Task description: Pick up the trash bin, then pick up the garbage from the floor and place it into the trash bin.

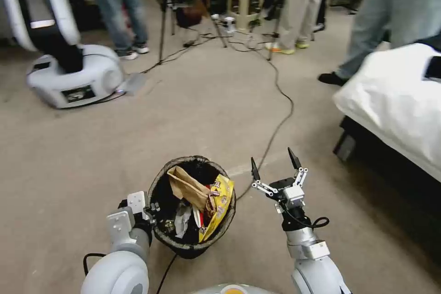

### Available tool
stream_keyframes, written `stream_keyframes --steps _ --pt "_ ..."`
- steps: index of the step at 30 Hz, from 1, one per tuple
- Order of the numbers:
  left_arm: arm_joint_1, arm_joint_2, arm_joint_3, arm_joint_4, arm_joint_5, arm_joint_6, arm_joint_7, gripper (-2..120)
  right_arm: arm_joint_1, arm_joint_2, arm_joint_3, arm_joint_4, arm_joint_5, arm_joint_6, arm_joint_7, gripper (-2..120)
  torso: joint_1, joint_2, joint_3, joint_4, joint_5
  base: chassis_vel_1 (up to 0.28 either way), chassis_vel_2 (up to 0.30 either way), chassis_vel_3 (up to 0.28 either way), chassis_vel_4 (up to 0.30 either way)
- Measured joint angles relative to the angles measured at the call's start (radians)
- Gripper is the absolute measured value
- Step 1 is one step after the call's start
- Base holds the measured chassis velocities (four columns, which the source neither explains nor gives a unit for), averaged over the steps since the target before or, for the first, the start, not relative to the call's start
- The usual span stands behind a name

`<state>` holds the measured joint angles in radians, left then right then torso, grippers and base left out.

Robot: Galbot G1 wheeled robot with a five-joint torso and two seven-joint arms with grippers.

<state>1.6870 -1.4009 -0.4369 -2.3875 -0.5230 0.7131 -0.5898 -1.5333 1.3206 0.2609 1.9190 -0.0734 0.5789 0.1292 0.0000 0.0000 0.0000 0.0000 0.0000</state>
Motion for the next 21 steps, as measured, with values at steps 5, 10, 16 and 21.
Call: stream_keyframes --steps 5,10,16,21 --pt "-0.003 -0.001 0.000 0.001 0.000 0.000 0.000 0 0.000 -0.001 0.000 -0.001 0.000 0.001 0.000 100 0.000 0.000 0.000 -0.0001 0.0000 0.121 0.119 0.120 0.130" --pt "-0.004 -0.002 0.000 0.003 0.000 -0.001 0.000 0 0.000 -0.001 0.001 -0.002 0.000 0.001 -0.001 100 0.000 0.000 0.000 0.0000 0.0000 0.138 0.126 0.121 0.133" --pt "-0.004 -0.003 0.000 0.004 0.000 -0.002 0.000 0 -0.001 0.003 0.000 -0.003 0.000 0.002 -0.002 100 0.000 0.000 0.000 -0.0001 0.0000 0.123 0.122 0.139 0.116" --pt "-0.005 -0.004 0.001 0.017 0.010 -0.024 0.000 0 -0.005 0.004 0.000 -0.003 -0.002 0.006 -0.005 100 0.000 0.000 0.000 0.0002 0.0000 0.123 0.115 0.123 0.130"
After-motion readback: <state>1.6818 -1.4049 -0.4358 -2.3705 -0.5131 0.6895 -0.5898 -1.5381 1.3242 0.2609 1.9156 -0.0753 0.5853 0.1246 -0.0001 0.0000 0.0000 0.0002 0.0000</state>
